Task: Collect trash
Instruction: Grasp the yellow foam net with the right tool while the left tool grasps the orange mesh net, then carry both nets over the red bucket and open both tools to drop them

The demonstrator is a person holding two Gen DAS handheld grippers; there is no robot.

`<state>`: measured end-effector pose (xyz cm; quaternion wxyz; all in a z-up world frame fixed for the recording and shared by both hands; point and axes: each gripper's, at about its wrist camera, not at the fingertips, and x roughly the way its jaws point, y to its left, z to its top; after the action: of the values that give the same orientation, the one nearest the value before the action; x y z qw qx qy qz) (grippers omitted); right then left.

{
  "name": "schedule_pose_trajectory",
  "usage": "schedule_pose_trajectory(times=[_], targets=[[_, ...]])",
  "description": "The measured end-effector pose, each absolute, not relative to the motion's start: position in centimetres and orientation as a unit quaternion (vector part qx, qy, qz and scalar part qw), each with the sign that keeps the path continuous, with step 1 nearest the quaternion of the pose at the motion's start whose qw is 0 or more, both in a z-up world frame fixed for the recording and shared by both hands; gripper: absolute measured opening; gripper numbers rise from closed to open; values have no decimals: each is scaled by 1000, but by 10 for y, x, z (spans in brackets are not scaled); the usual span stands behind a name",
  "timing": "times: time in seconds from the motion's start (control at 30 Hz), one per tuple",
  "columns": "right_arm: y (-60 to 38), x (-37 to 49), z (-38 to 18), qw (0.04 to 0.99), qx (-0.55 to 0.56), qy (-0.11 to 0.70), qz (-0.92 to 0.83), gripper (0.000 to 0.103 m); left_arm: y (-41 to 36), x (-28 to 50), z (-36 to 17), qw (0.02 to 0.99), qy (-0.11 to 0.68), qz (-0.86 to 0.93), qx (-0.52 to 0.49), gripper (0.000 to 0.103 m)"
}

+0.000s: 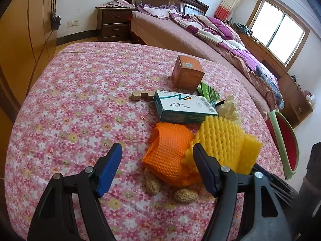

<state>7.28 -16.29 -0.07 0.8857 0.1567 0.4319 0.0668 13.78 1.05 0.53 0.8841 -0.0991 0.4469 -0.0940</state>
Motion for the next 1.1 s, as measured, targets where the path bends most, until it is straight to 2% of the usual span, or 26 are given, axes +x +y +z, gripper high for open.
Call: schedule_pose_trajectory(times=[0.1,0.17,0.37,0.47,0.53,0.63,0.93,1.1], targets=[[-167,73,-2,887,158,428,64,20,6,142,3,880,451,-108,-103,72],[-171,72,-2,889,158,425,57,16,3,145,1,874,456,-124,-113,72],[-183,65,3,896,163,409,46,12,-4,147,-5,865,467,-143,-117,61],[-189,64,6,898,170,403,43,12,-9,144,-4,866,463,-151,-118,44],[-195,60,9,900,174,397,40,12,-11,142,-2,866,457,-161,-124,22],[-200,54,15,903,178,389,38,11,-13,137,3,866,447,-175,-139,15],[-208,28,39,920,178,349,27,11,7,105,44,900,377,-165,-144,13],[-211,8,52,927,182,328,13,11,18,87,58,907,368,-147,-143,13]])
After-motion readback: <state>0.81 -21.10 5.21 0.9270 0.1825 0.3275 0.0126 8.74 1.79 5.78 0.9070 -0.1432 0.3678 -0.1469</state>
